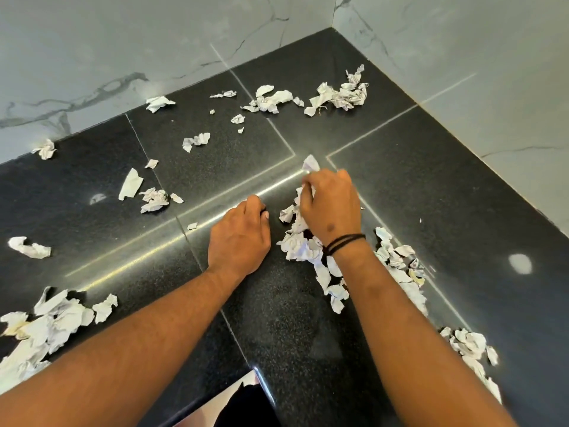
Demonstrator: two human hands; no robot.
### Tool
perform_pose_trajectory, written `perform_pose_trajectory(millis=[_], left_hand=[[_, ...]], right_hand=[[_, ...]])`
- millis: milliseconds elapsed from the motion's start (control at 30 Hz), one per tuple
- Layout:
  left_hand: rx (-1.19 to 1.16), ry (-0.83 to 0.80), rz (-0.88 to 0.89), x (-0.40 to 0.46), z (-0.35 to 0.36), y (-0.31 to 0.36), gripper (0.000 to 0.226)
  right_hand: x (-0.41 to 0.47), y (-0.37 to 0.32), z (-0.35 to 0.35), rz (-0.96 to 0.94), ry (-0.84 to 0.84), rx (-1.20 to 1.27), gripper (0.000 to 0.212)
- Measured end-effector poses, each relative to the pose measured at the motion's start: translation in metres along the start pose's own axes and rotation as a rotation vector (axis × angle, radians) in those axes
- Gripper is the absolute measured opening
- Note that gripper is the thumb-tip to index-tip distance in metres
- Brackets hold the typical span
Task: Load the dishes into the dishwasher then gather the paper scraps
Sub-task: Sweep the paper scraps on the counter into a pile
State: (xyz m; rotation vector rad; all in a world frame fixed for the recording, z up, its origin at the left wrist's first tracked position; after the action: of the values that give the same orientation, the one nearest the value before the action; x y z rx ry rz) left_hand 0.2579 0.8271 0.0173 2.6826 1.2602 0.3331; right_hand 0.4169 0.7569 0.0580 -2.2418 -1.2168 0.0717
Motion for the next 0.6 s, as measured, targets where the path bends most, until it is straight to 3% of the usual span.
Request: perform_pose_trajectory(millis=[100, 267, 400, 600], left_hand=[[0.011, 0.003, 0.007, 0.0, 0.0, 0.0, 0.014], [0.018, 0.003, 0.01, 0.001, 0.001, 0.0, 0.014], [0.02, -0.005, -0.008, 0.001, 0.001, 0.0, 0.015], [0.024, 0.004, -0.005, 0.001, 0.001, -0.001, 0.014]], right_hand=[[0.044, 0.002, -0.001, -0.041, 0.124, 0.008, 0.018], [0.123, 0.023, 0.029, 0.054, -0.255, -0.145, 0.058], [0.142, 0.031, 0.037, 0.071, -0.368, -0.27, 0.046], [0.073, 0.02, 0.031, -0.003, -0.295, -0.235, 0.037]])
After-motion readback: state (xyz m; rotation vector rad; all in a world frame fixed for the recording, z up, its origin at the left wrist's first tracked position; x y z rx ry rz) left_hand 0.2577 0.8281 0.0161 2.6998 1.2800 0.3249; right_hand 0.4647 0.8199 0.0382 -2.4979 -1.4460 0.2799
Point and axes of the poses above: each hand's wrist, its own x-axis towards the middle knuckle, its own z-axis out of the palm, y = z × x, the point moved 3 cm from there along x, towards the middle knuckle, and after that the axes turned 5 degrees about x, right-handed, at the moved point
